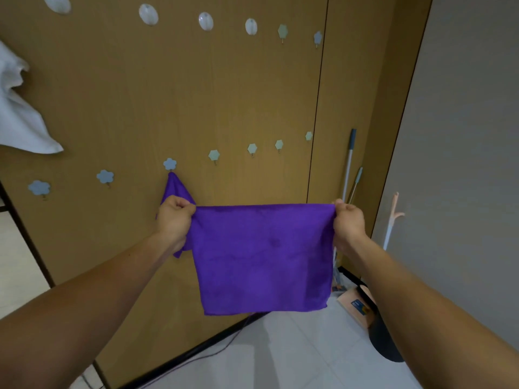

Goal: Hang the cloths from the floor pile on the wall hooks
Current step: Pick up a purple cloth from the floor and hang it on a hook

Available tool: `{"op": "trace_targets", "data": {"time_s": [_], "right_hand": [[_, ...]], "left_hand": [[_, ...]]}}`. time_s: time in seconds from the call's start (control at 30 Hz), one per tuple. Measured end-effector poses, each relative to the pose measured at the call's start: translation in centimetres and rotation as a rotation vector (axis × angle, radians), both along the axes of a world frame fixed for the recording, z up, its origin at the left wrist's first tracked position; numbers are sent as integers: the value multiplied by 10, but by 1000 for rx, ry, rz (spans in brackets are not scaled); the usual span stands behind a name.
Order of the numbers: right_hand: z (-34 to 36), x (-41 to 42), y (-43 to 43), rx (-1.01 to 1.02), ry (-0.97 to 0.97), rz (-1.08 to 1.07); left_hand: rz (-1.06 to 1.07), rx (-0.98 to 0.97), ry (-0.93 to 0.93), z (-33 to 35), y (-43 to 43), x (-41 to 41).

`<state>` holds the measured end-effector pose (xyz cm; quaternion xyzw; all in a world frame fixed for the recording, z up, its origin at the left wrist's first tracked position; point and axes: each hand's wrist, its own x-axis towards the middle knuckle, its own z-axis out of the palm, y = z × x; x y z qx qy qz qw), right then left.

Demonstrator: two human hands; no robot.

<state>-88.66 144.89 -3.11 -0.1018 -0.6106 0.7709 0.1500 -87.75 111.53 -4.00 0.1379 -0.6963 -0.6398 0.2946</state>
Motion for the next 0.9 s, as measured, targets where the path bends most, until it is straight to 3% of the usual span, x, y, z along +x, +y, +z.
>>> {"op": "trace_targets", "data": {"time_s": [0.07,0.2,0.33,0.4,0.63,0.73,0.9], "right_hand": [[8,3,-4,-65,0,50],[14,18,5,295,-34,335],[14,24,14,696,-26,675],[10,20,8,776,-48,710],[-16,-10,-23,509,-68,631],[-23,-29,-47,536,-41,575],[-22,-68,-89,518,35,485]], "left_hand": [[-57,116,36,8,19,1],[-202,226,23,23,46,10],[-336,-14,-191,28,42,19],[-393,-232,-271,21,34,23],[-735,-496,-335,-3,19,20],[-787,-470,-367,-7,11,3],[-641,-293,-265,-7,-10,-40]]}}
